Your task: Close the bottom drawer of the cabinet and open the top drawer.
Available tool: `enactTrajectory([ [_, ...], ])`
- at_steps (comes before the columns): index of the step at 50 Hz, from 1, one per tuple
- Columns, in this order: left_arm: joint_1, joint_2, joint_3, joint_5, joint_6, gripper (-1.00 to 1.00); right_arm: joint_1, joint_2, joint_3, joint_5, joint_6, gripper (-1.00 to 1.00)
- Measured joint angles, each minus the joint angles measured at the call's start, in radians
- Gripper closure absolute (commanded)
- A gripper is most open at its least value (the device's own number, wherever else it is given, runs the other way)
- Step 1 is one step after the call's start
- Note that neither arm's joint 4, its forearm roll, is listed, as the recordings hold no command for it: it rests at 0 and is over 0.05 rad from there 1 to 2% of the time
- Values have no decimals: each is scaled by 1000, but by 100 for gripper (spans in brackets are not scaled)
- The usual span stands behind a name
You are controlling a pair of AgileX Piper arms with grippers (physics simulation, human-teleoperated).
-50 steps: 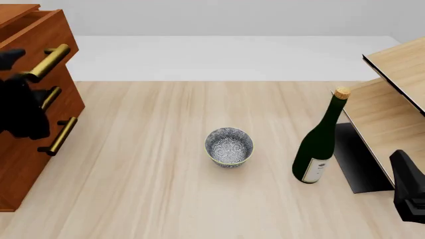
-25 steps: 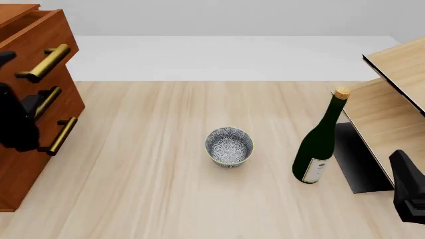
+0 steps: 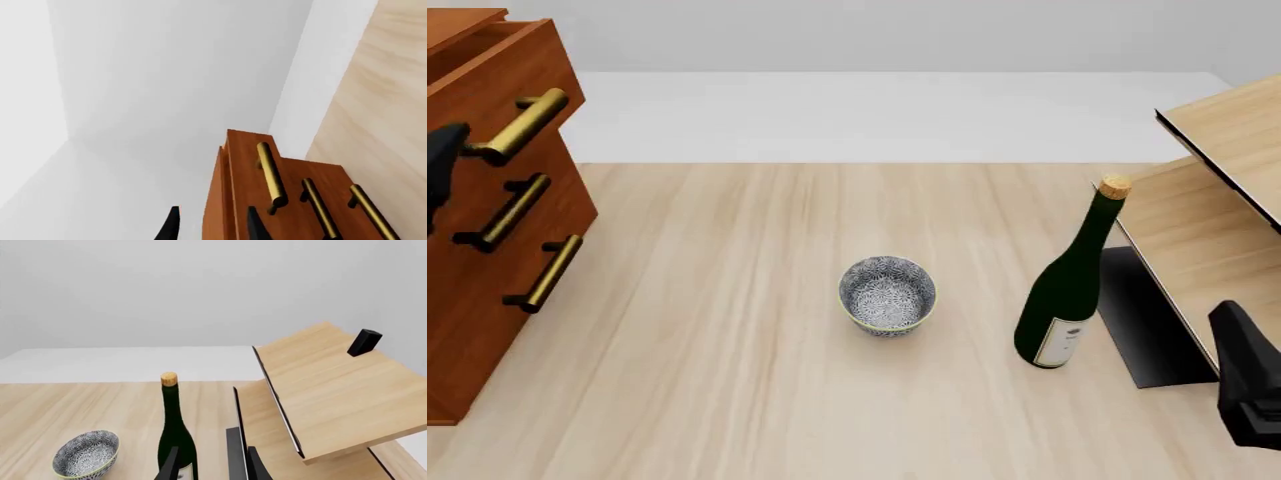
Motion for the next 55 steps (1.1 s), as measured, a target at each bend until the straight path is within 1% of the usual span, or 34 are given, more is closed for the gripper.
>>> enactTrajectory([
  [11,-24,20,-115,68,-67,-100,0,0,-1,0,-1,-100],
  [15,-38,45,-170,99,-105,-100,-2,0,-2,0,-1,-100],
  [24,-67,142,-351,217,-235,-100,-6,1,-2,0,3,-100],
  [28,-67,175,-390,243,-261,-100,-5,1,-2,0,7,-100],
  [32,-68,205,-444,279,-302,-100,-5,1,-3,1,11,-100],
  [35,-67,226,-490,310,-338,-100,-6,2,-3,2,15,-100],
  [42,-53,282,-624,419,-475,-100,-7,3,-4,2,23,-100],
  [47,-24,295,-667,468,-540,-100,-7,3,-4,2,26,-100],
  [55,28,324,-756,602,-660,-100,-7,3,-3,2,27,-100],
])
